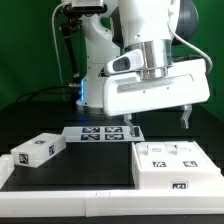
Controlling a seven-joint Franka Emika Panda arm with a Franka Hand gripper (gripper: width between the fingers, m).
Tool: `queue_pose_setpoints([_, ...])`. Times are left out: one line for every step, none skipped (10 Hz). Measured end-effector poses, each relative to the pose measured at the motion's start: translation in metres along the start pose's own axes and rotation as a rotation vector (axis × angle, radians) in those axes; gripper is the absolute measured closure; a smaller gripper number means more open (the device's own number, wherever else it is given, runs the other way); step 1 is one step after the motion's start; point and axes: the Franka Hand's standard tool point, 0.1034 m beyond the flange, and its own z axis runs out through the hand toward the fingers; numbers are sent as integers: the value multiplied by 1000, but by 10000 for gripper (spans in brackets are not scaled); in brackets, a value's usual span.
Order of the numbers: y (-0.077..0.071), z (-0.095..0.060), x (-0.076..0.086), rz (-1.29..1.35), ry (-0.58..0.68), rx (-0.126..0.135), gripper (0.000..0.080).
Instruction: Assemble cabinet
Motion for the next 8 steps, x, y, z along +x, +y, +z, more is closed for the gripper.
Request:
queue_pose_setpoints([0,0,0,0,-1,0,2])
queue_pose_setpoints([2,4,-3,4,-9,-1,2])
queue_pose_setpoints([2,7,-6,8,-16,-3,2])
queue_pose_setpoints([0,10,-9,17,-22,-5,2])
queue_pose_setpoints([-4,14,-10,13,-16,-9,2])
queue_pose_setpoints([-3,19,-12,17,-19,-13,2])
queue_pose_setpoints([-3,23,-14,24,-18,-12,2])
queue_pose_setpoints([-3,26,-17,19,-21,-11,2])
